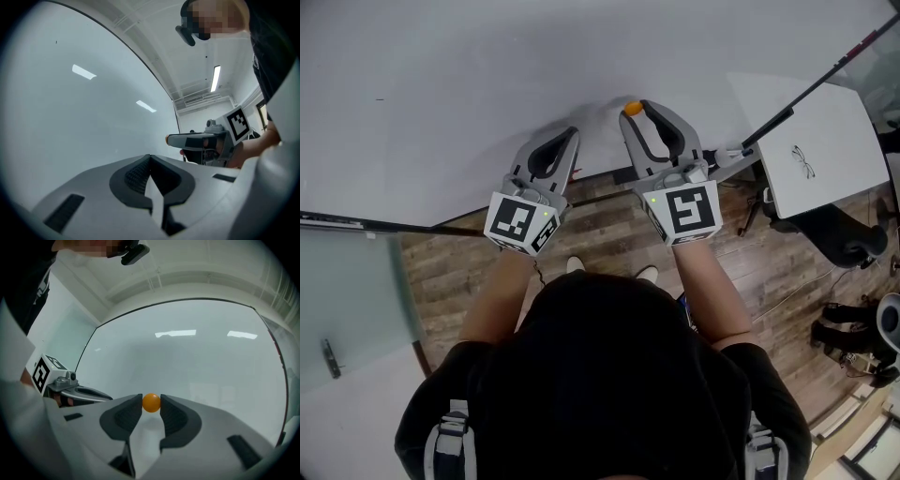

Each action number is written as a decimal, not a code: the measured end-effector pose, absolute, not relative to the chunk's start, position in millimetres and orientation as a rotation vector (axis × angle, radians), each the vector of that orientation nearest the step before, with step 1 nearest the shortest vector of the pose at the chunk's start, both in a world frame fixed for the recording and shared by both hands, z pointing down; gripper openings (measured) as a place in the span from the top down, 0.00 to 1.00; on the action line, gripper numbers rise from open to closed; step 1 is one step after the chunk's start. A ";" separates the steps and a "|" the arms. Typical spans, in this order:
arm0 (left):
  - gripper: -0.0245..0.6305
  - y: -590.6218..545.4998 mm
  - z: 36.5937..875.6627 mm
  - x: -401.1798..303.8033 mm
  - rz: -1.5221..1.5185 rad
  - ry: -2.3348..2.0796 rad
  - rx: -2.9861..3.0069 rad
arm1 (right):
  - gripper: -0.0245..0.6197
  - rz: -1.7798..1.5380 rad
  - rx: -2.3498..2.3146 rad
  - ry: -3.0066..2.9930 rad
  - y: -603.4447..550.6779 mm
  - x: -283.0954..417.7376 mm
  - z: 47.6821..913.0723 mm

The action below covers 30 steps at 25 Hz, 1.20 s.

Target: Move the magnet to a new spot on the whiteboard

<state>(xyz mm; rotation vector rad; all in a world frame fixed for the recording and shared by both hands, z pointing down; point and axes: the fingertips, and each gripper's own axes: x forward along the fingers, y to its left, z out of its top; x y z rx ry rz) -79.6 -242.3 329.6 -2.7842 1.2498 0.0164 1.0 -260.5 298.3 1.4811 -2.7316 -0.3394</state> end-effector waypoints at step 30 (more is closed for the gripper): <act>0.96 -195.2 374.5 -61.3 -0.033 1.072 -2.820 | 0.78 -0.107 1.269 -2.862 -204.8 28.7 381.6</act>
